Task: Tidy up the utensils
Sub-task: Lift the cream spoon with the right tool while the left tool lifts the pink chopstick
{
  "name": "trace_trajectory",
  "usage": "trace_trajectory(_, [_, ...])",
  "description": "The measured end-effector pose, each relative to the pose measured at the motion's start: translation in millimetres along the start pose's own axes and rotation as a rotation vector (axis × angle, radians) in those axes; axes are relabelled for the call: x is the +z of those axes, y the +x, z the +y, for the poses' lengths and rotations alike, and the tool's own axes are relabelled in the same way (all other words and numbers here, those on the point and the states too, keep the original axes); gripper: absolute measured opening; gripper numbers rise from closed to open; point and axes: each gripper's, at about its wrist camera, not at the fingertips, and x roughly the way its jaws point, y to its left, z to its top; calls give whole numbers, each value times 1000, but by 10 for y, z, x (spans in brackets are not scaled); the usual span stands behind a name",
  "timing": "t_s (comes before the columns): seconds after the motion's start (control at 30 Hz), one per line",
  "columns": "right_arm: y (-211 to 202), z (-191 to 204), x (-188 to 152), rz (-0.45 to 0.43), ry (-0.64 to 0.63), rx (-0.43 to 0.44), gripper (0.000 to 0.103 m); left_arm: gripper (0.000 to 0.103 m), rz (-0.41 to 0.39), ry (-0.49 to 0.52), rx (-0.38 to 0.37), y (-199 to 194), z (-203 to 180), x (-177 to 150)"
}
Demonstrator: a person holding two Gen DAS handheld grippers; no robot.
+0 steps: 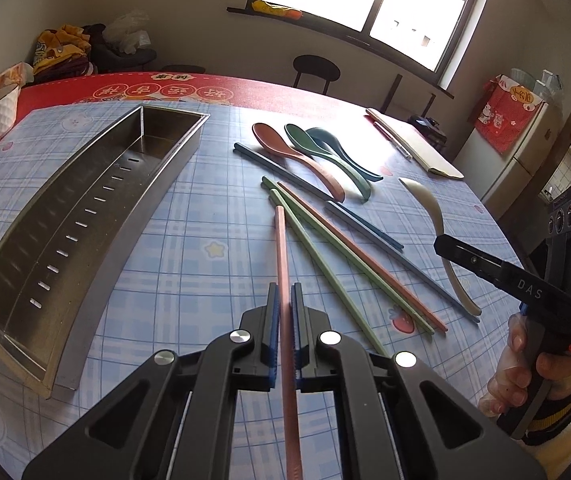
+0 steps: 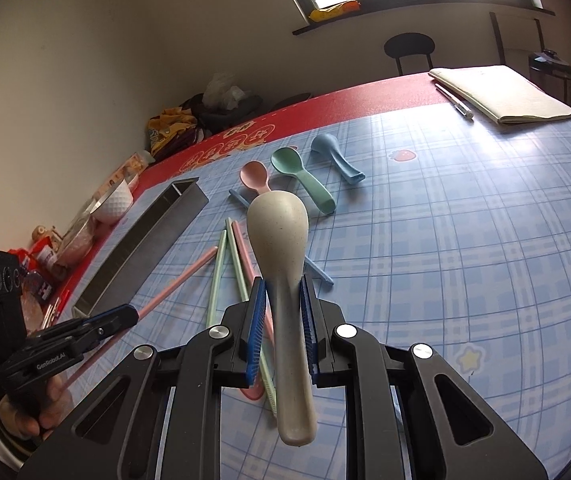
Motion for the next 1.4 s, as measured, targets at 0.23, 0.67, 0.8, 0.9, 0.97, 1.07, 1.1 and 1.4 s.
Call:
trace_trajectory(0.23, [-11, -17, -10, -6, 8, 5, 18, 5, 51, -28, -18, 9, 32, -8])
trace_trajectory(0.67, [-15, -21, -24, -3, 7, 10, 18, 5, -5, 13, -6, -184, -50, 137])
trace_trajectory(0.8, [-7, -11, -29, -2, 2, 11, 18, 5, 46, 33, 22, -50, -64, 83])
trace_trajectory(0.9, [-11, -8, -35, -4, 2, 14, 18, 5, 74, 32, 25, 31, -41, 35])
trace_trajectory(0.97, [-9, -14, -37, -4, 5, 15, 18, 5, 85, 39, 28, 54, -48, 23])
trace_trajectory(1.07, [-5, -5, -39, -3, 1, 20, 18, 5, 141, 63, 40, 157, -66, -16])
trace_trajectory(1.1, [-6, 0, -39, -3, -1, 21, 18, 5, 165, 75, 43, 198, -76, -30])
trace_trajectory(1.4, [-31, -38, -47, -14, 9, 40, 18, 8, 251, 178, 120, 443, -166, 23])
